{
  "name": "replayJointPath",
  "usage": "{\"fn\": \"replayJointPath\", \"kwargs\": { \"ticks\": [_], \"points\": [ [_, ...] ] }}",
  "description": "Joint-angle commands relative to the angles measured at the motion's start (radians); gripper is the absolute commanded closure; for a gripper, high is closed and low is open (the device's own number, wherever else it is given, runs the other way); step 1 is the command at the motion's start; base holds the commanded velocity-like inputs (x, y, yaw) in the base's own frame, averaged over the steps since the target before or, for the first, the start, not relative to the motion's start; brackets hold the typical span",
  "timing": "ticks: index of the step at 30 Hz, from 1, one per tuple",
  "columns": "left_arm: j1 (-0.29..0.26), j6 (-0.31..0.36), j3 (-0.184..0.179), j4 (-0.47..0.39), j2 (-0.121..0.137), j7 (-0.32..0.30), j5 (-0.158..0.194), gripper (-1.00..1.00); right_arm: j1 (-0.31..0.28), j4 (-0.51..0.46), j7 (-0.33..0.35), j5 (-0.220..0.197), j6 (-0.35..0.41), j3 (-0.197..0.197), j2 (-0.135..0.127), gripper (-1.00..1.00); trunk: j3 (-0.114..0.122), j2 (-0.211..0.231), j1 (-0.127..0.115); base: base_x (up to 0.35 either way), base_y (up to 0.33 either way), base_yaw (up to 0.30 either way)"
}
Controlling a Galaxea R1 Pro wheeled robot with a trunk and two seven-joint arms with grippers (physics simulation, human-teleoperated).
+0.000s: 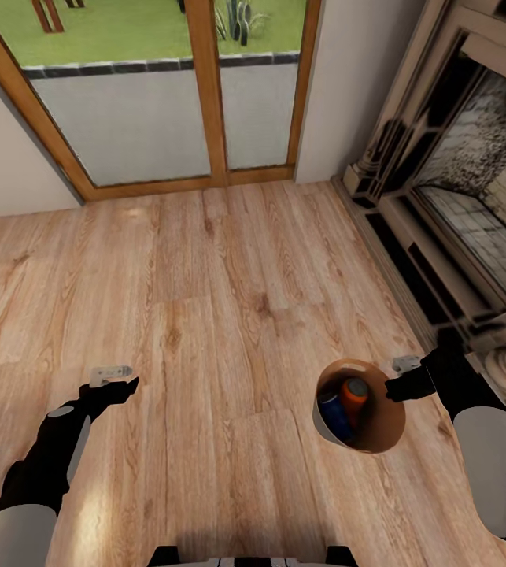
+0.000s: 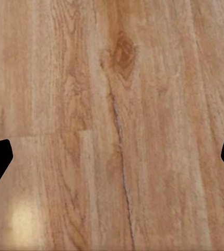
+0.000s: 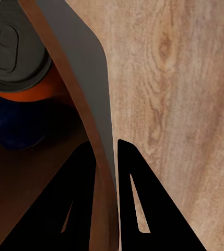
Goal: Put the three can of soda from the living room inside the tash can in the kitchen.
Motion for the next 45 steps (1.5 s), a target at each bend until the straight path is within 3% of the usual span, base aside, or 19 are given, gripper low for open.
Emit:
{"fn": "replayJointPath", "kwargs": {
  "ticks": [1,18,24,42,45],
  "points": [
    [0.000,0.000,0.000,0.000,0.000,0.000,0.000,-1.00,0.000,0.000,0.004,-0.014,0.010,0.000,0.000,1.00,-0.003,-0.007,0.004,0.000,0.000,0.000],
    [0.000,-0.001,0.000,0.002,0.000,-0.001,-0.003,-1.00,0.001,0.000,0.005,-0.017,0.008,-0.005,-0.001,1.00,-0.056,-0.126,0.069,0.000,0.000,0.000],
    [0.000,-0.013,0.000,0.004,0.000,-0.001,-0.002,-1.00,0.001,0.000,0.005,-0.018,0.008,-0.005,-0.001,1.00,-0.056,-0.126,0.069,0.000,0.000,0.000],
    [-0.001,-0.029,-0.003,0.039,0.001,-0.001,-0.008,-1.00,0.002,0.000,0.005,-0.017,0.008,-0.005,-0.001,1.00,-0.113,-0.252,0.138,0.000,0.000,0.000],
    [-0.001,-0.031,-0.003,0.039,0.001,-0.001,-0.004,-1.00,0.003,0.000,0.004,-0.017,0.008,-0.005,-0.002,1.00,-0.113,-0.252,0.138,0.000,0.000,0.000]
  ]
}}
